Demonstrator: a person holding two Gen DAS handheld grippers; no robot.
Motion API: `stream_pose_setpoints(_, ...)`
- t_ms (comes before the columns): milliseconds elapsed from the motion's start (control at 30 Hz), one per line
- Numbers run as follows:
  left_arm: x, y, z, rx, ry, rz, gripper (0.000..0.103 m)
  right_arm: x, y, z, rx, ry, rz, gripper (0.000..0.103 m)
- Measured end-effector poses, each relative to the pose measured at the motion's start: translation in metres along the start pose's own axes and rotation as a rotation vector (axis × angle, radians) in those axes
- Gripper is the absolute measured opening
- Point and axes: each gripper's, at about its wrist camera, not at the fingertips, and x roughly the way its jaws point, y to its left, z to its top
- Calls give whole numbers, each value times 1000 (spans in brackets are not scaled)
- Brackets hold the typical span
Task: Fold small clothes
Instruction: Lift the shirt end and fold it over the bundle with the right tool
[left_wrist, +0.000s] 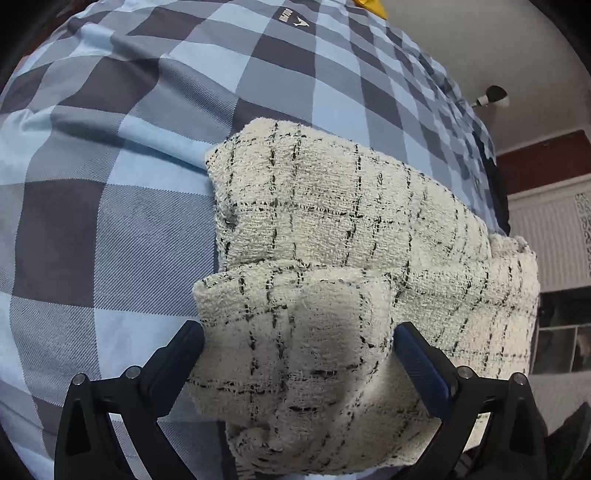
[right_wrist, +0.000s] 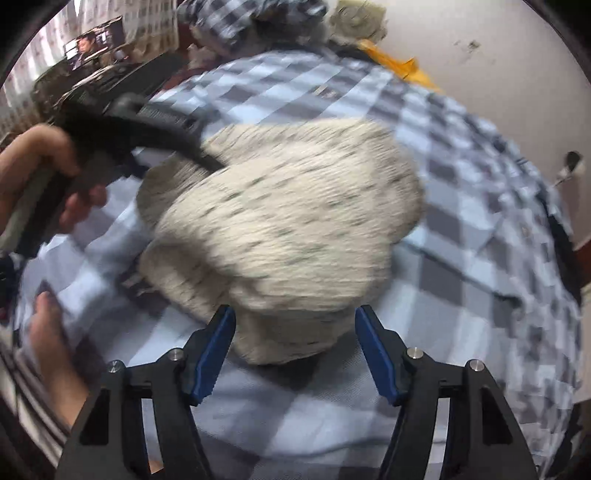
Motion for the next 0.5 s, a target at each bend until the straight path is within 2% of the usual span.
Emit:
stream_pose_setpoints(100,2,-2,0,-3,-2,-5,103,11,-4,7,29,-10,-81,65)
stream_pose_setpoints(167,3,-3,0,-7,-4,-2,103,24,-14,14,106,6,-42,66)
stream_pose_setpoints(267,4,-1,0,-17,-4,-7,103,33,-25,18,120,0,-5,65)
stream_pose_setpoints(300,5,-1,-1,-17,3,-16,103,39,-28,16,126,25,7,58)
stream_pose_setpoints(367,9,-2,-4,-9,24,-35,103,66,-47,8,192,162,25,54)
stream_pose_setpoints(400,12,-6,-7,5,33,-32,103,80,-56,1,255,225,64,52)
stream_pose_setpoints(467,11,-12,-10,27,23,-5,103,86,-68,-5,340,267,133,52)
stream_pose_setpoints(500,9,-15,-10,28,8,11,103,80,-68,-4,339,260,132,52)
